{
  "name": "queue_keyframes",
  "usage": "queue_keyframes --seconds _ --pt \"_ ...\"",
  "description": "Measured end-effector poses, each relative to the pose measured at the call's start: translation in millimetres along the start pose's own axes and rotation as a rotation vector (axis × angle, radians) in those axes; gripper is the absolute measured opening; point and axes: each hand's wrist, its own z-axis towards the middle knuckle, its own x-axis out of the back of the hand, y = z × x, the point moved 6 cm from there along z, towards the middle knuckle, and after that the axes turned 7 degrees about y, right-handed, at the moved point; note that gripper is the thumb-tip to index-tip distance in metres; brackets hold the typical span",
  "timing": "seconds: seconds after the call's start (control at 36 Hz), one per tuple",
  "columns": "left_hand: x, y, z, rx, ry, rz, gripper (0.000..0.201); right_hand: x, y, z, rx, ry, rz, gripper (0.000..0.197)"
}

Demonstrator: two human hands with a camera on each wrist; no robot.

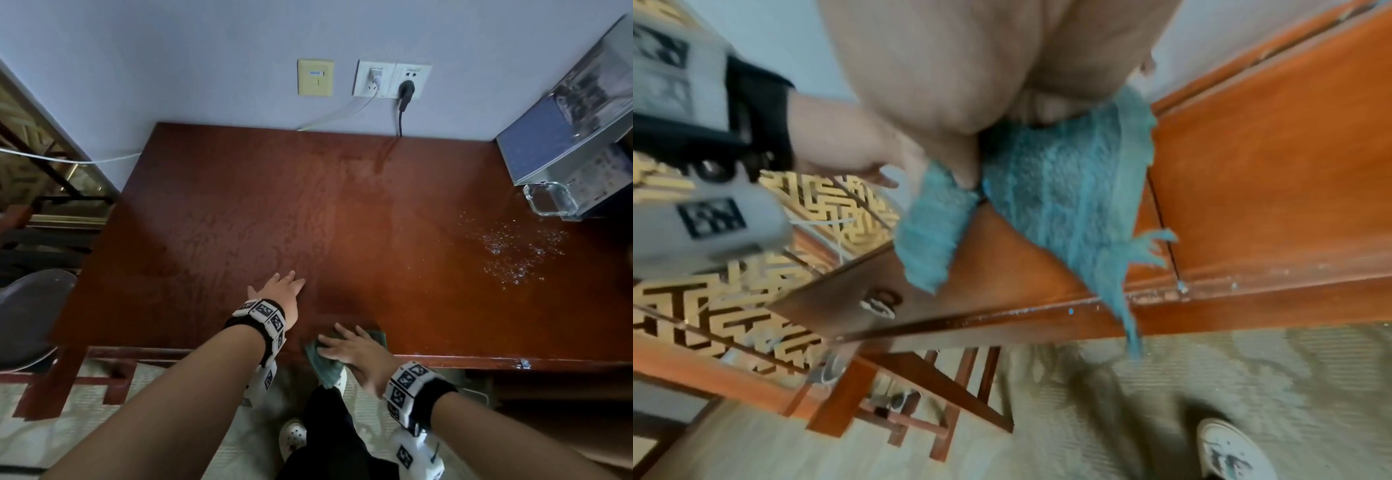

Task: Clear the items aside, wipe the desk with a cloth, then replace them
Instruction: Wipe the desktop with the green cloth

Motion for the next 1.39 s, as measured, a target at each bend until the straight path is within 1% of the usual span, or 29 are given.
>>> queue_keyframes --seconds 0.03,0.06,0.08,0.14,0.17,0.19,0.22,0.31,0.36,0.39,0.44,0.5,0.64,0.72,0.78,0.89,0.94,1.0,1.14,1.22,1.39 --pt "1.9 1.3 -0.7 -0.003 0.016 0.017 0.075 2.9 0.6 -4.5 -0.001 -0.044 0.031 0.07" --pt "4.0 1.8 -1.0 -0.007 0.033 0.037 0.077 9.2 2.2 -8.7 -0.004 -0.05 0.088 0.069" --pt "6.3 2.2 -0.7 -0.009 0.049 0.054 0.078 16.2 7.6 -12.1 -0.032 -0.006 0.172 0.066" --pt "10.8 2.2 0.8 -0.007 0.072 0.069 0.082 33.9 23.3 -15.8 -0.144 0.168 0.359 0.061" --pt "13.4 2.5 1.7 -0.003 0.082 0.065 0.084 45.6 30.7 -14.8 -0.181 0.271 0.406 0.058" --pt "16.0 3.3 2.4 -0.001 0.089 0.057 0.085 58.9 34.8 -11.3 -0.194 0.37 0.377 0.055" --pt "18.3 4.3 2.8 -0.001 0.096 0.049 0.086 70.6 39.0 -6.2 -0.22 0.431 0.323 0.055" --pt "24.4 12.1 5.0 -0.023 0.109 0.036 0.082 99.6 52.1 11.8 -0.443 0.498 0.141 0.067" --pt "26.4 18.7 6.7 -0.042 0.115 0.033 0.079 108.9 55.6 23.9 -0.476 0.529 0.01 0.07" --pt "26.6 22.1 7.8 -0.052 0.116 0.032 0.079 105.9 57.6 30.5 -0.476 0.504 -0.052 0.068" --pt "24.8 28.0 10.2 -0.067 0.113 0.027 0.077 87.5 61.4 41.3 -0.48 0.377 -0.1 0.067" --pt "21.3 33.6 12.3 -0.077 0.103 0.022 0.075 67.0 60.5 47.1 -0.46 0.26 -0.117 0.074" --pt "18.1 47.4 21.5 -0.111 0.094 -0.001 0.064 41.0 50.8 45.0 -0.316 0.162 -0.282 0.082" --pt "22.3 50.4 32.3 -0.09 0.105 -0.023 0.069 28.5 48.2 42.6 -0.201 0.105 -0.337 0.081" --pt "26.4 51.3 40.2 -0.074 0.113 -0.033 0.074 28.2 53.0 43.8 -0.152 0.079 -0.349 0.077" --pt "35.2 55.8 59.4 -0.074 0.124 -0.027 0.083 43.7 67.5 53.5 -0.059 0.007 -0.359 0.074" --pt "41.7 57.9 70.0 -0.075 0.133 -0.033 0.085 55.9 76.6 62.7 -0.038 -0.026 -0.345 0.069" --pt "49.8 59.8 79.7 -0.07 0.144 -0.043 0.085 69.8 85.1 73.1 -0.019 -0.045 -0.325 0.064" --pt "70.6 65.9 103.4 -0.057 0.175 -0.084 0.082 106.2 111.1 101.4 0.04 -0.089 -0.323 0.061" --pt "84.8 70.3 120.8 -0.055 0.194 -0.102 0.075 128.6 130.5 119.4 0.034 -0.082 -0.308 0.06" --pt "114.9 86.2 162.2 -0.045 0.21 -0.122 0.067 175.8 172.5 153.5 -0.026 -0.032 -0.266 0.058"
